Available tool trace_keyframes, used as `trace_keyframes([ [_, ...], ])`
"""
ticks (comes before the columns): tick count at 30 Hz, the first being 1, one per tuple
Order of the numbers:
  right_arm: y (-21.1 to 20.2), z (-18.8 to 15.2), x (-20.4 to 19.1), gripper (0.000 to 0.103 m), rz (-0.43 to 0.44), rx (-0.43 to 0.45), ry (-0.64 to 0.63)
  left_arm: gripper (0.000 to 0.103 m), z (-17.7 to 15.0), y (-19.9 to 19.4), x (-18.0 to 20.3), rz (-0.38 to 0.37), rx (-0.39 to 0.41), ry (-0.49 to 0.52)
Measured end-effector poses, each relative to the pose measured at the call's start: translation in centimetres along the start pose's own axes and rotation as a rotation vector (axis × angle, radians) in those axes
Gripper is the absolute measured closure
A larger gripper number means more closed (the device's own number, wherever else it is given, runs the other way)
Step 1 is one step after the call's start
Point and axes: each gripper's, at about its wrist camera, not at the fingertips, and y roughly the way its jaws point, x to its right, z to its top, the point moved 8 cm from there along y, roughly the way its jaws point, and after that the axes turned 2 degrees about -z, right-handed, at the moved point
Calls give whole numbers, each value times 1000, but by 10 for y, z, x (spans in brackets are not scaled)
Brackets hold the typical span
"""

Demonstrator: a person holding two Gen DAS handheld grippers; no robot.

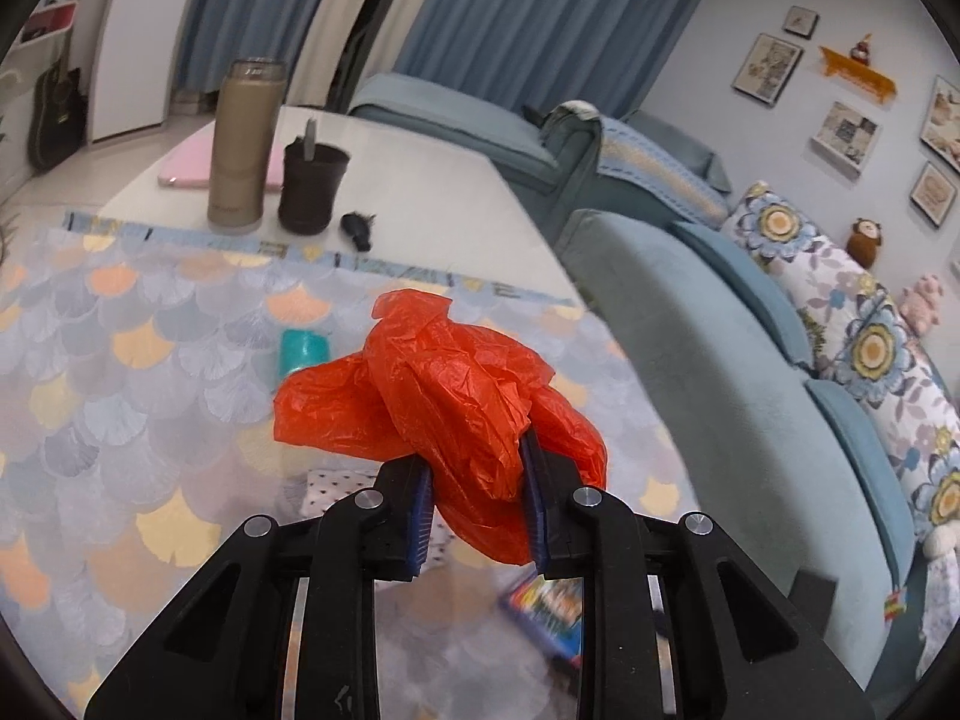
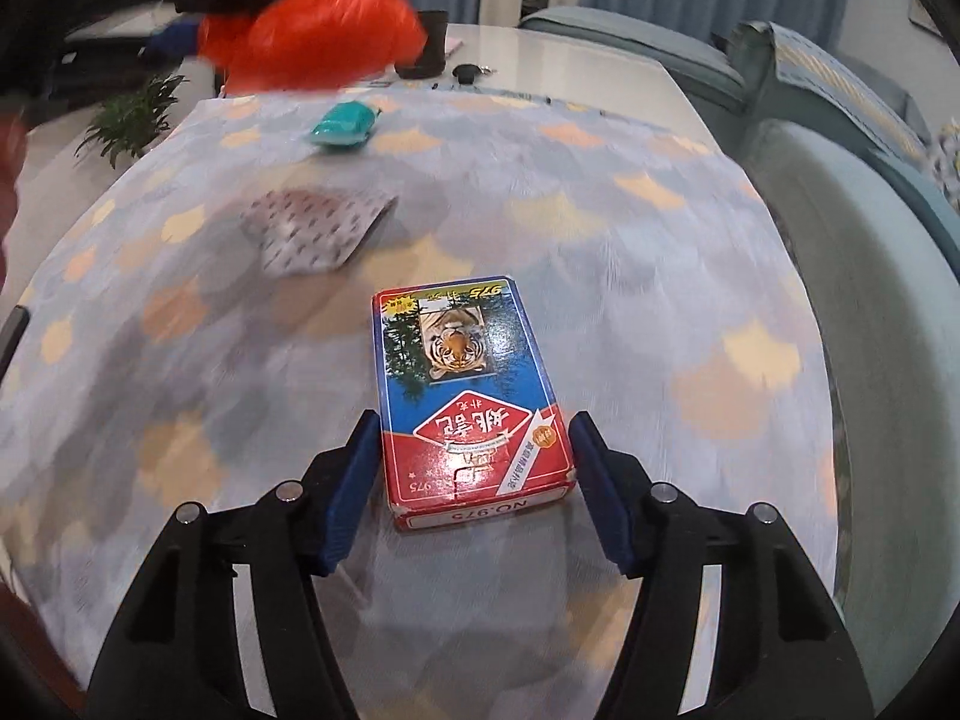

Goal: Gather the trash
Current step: 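Grasp the red plastic bag with the left tool while the right tool grasps the tiger card box, then carry the red bag and card box over the wastebasket and open both tools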

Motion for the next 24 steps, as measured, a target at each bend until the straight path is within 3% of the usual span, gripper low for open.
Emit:
trace_keyframes([
  [7, 11, -4, -10, 34, 2, -55, 31, 80, 0, -16, 19, -38, 13, 42],
  [13, 8, 3, -12, 46, 3, -6, 65, 80, 1, -23, 26, -55, 17, 64],
  [19, -46, 8, 23, 46, -23, 132, 204, 80, 1, -29, 54, -109, 27, 84],
  [24, -118, 6, 77, 46, -108, 251, 283, 80, -3, -35, 109, -199, 33, 125],
])
